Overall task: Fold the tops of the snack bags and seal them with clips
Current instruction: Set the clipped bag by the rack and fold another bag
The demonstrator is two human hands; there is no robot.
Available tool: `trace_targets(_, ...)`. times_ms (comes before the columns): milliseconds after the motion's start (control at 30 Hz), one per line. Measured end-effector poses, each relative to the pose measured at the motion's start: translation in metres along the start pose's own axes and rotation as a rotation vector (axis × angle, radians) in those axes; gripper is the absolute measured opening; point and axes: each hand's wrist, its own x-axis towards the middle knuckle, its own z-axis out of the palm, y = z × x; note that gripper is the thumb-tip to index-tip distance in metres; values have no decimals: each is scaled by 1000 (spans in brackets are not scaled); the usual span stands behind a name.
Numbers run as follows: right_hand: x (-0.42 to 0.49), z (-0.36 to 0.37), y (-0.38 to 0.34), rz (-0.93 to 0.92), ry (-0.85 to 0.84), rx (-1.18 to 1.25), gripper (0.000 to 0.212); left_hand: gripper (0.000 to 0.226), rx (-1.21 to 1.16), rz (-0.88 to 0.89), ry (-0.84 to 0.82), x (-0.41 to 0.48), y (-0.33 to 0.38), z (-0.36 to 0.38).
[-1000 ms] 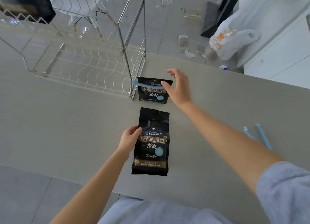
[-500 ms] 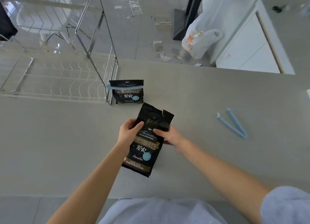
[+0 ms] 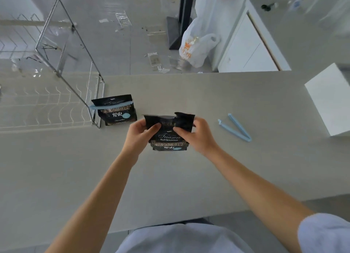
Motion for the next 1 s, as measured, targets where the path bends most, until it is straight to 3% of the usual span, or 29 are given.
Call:
trace_targets(100, 5, -14, 7, 30, -34, -165, 30, 16, 189, -22, 77, 1, -6, 17)
trace_targets(200, 8, -23, 12, -55, 45, -187, 21, 16, 305, 102, 152, 6, -4, 22)
trace_targets(300, 9, -26, 9, 48, 37, -152, 34, 19, 407, 126, 138, 5, -1, 29)
trace_targets(433, 12, -35, 8, -61, 66, -178, 21, 16, 286, 137, 139, 1, -2, 33)
trace_targets(533, 7, -36, 13, 9, 50, -189, 24, 16, 353, 100, 143, -1, -9, 36)
trace_targets(600, 5, -39, 14, -64, 82, -197, 25, 14, 267, 98, 143, 0, -8, 41)
trace_targets(700, 5, -43, 15, -27, -14, -284, 25, 19, 380, 103, 101, -5, -15, 44)
trace_targets(800, 8, -51, 16, -127, 64, -324, 25, 16, 292, 171, 79, -5, -16, 45)
trace_targets(900, 8, -50, 21, -19, 8, -354, 27, 15, 272, 86, 67, -3, -22, 46)
trace_targets(1000, 4, -50, 29, 76, 12, -201, 26, 22, 178, 111, 71, -2, -23, 53)
